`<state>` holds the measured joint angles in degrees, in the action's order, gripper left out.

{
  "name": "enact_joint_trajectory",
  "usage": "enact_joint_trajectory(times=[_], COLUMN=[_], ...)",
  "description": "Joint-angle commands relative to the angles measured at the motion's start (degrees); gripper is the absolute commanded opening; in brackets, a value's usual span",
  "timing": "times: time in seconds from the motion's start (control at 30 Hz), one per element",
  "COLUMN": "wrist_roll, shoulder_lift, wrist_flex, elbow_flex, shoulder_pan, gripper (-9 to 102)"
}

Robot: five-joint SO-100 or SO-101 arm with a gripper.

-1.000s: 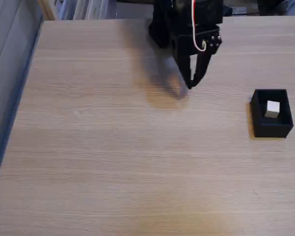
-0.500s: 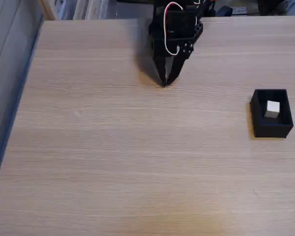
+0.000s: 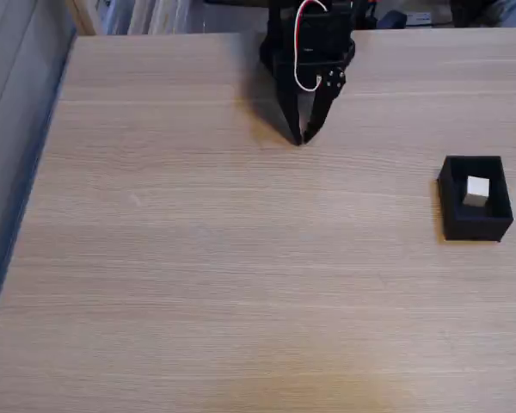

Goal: Pick a white block and place it in the black box.

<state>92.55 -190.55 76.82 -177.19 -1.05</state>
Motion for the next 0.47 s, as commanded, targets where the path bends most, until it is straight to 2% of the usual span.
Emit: enact_joint_trajectory(times=[0.0, 0.43], wrist_roll=[-0.7, -0.7], shoulder_lift=[-0.3, -0.3], wrist_flex=[0.4, 0.4], elbow_flex=[-0.8, -0.8], shoulder_pan=[0.3, 2.4], gripper=[0, 0])
